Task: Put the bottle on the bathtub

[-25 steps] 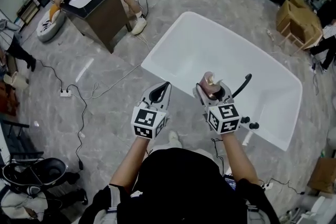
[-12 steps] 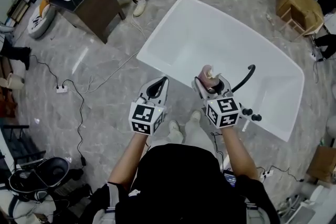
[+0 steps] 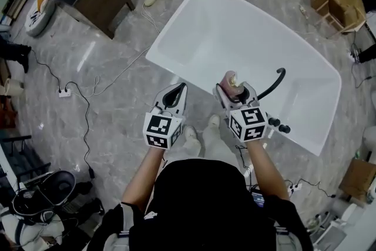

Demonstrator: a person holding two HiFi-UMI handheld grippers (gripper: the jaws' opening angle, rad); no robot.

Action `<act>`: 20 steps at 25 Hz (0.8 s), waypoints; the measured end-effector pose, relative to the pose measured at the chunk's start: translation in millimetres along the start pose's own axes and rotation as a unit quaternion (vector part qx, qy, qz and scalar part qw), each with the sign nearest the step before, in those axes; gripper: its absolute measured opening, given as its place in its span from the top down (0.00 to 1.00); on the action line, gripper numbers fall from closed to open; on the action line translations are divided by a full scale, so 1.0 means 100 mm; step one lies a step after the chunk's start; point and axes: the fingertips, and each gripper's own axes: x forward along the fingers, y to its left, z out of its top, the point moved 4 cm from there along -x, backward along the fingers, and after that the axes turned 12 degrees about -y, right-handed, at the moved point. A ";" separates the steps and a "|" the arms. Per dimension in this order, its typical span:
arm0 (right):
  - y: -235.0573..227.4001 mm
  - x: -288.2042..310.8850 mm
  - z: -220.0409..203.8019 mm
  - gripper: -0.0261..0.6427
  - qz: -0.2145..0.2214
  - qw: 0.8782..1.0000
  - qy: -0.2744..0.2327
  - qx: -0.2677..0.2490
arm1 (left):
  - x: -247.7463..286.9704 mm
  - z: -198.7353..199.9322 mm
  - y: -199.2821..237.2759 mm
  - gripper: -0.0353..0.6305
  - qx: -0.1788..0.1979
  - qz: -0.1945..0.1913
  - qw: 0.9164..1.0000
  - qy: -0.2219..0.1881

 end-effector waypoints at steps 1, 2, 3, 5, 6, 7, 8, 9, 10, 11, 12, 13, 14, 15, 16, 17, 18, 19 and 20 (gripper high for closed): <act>-0.03 0.02 -0.02 0.61 -0.001 1.000 0.003 -0.001 | 0.04 -0.04 0.01 0.93 -0.001 0.001 1.000 0.003; -0.06 0.04 -0.05 0.61 -0.001 1.000 0.006 -0.002 | 0.07 -0.09 0.02 0.93 0.000 0.002 1.000 0.006; -0.10 0.05 -0.09 0.61 -0.002 1.000 0.010 -0.002 | 0.11 -0.15 0.03 0.93 0.000 0.002 1.000 0.010; -0.18 0.08 -0.18 0.61 -0.004 1.000 0.018 -0.001 | 0.20 -0.25 0.02 0.93 -0.005 0.000 1.000 0.018; -0.22 0.10 -0.24 0.61 -0.005 1.000 0.022 0.000 | 0.24 -0.30 0.01 0.93 -0.009 -0.002 1.000 0.021; -0.25 0.12 -0.30 0.61 -0.007 1.000 0.027 0.000 | 0.27 -0.36 0.00 0.93 -0.013 -0.003 1.000 0.025; -0.28 0.13 -0.37 0.61 -0.009 0.999 0.032 0.001 | 0.29 -0.42 0.00 0.93 -0.015 -0.004 0.999 0.029; -0.31 0.14 -0.43 0.61 -0.011 0.999 0.038 0.003 | 0.31 -0.49 0.00 0.93 -0.017 -0.004 0.999 0.034; -0.34 0.16 -0.49 0.61 -0.014 0.999 0.042 0.004 | 0.33 -0.57 0.00 0.93 -0.019 -0.005 0.999 0.039; -0.38 0.17 -0.55 0.61 -0.016 0.999 0.046 0.006 | 0.35 -0.64 0.00 0.93 -0.021 -0.005 0.999 0.045; -0.41 0.19 -0.62 0.61 -0.019 0.999 0.049 0.008 | 0.37 -0.72 0.01 0.93 -0.023 -0.005 0.998 0.050; -0.44 0.21 -0.69 0.61 -0.021 0.998 0.053 0.010 | 0.38 -0.80 0.01 0.93 -0.026 -0.004 0.998 0.055; -0.46 0.23 -0.76 0.61 -0.022 0.998 0.057 0.011 | 0.39 -0.87 0.02 0.93 -0.029 -0.002 0.998 0.060; -0.48 0.24 -0.83 0.61 -0.024 0.998 0.061 0.013 | 0.41 -0.94 0.02 0.93 -0.032 -0.001 0.997 0.065; -0.50 0.25 -0.89 0.61 -0.025 0.997 0.065 0.014 | 0.42 -0.99 0.02 0.93 -0.034 0.000 0.997 0.068; -0.52 0.26 -0.94 0.61 -0.027 0.997 0.069 0.015 | 0.44 -1.04 0.03 0.93 -0.036 -0.001 0.997 0.072; -0.53 0.28 -1.00 0.61 -0.028 0.997 0.072 0.016 | 0.46 -1.10 0.03 0.93 -0.037 -0.002 0.997 0.075; -0.55 0.29 -1.07 0.61 -0.028 0.997 0.077 0.016 | 0.47 -1.15 0.03 0.93 -0.038 -0.004 0.996 0.078; -0.55 0.31 -1.14 0.61 -0.029 0.996 0.081 0.016 | 0.48 -1.21 0.03 0.93 -0.040 -0.006 0.996 0.081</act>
